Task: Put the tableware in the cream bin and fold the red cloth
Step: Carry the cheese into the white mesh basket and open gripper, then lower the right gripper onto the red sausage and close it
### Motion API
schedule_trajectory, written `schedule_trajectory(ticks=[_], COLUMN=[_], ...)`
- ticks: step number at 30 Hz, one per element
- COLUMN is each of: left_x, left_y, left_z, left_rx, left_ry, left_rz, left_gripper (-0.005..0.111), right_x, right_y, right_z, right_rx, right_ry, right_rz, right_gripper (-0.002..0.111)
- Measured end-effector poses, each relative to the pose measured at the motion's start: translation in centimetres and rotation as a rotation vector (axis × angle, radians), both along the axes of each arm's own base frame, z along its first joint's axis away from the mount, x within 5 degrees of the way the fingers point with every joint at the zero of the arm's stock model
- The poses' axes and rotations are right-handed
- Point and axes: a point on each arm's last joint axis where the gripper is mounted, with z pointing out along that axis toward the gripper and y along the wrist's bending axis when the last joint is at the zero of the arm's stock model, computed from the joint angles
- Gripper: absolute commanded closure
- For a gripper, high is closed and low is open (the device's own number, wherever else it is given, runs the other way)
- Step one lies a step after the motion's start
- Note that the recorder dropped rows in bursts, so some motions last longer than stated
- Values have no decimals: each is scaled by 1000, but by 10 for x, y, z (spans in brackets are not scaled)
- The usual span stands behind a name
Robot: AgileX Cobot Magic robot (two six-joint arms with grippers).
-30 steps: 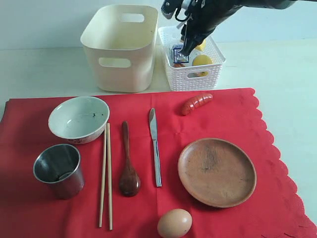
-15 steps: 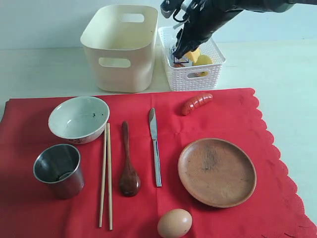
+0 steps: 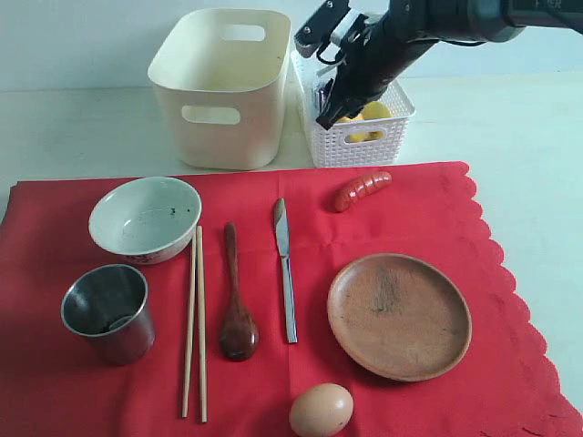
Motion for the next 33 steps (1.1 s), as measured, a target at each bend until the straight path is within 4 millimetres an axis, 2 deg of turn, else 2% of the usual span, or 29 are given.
schedule_trajectory(ticks=[5,9,13,15,25,33], left_x=[0,0,0,0,0,0], left_y=[0,0,0,0,0,0], left_z=[0,0,0,0,0,0], left_rx=[0,0,0,0,0,0], left_ry=[0,0,0,0,0,0], left_rz=[0,0,0,0,0,0], left_gripper=[45,45,45,45,45,45], right_x=[-3,-8,-21,-28,-45,-62], right_y=[-1,-3,-7,-8,-11,-10], right_z=[30,56,87,95,95,88], right_rx=[26,115,220,230,162,8], right_ry=[-54,-66,-11,34,188,301], right_rz=[-8,-103,-233,-254,-219,72], right_gripper=[50,50,50,50,50,50])
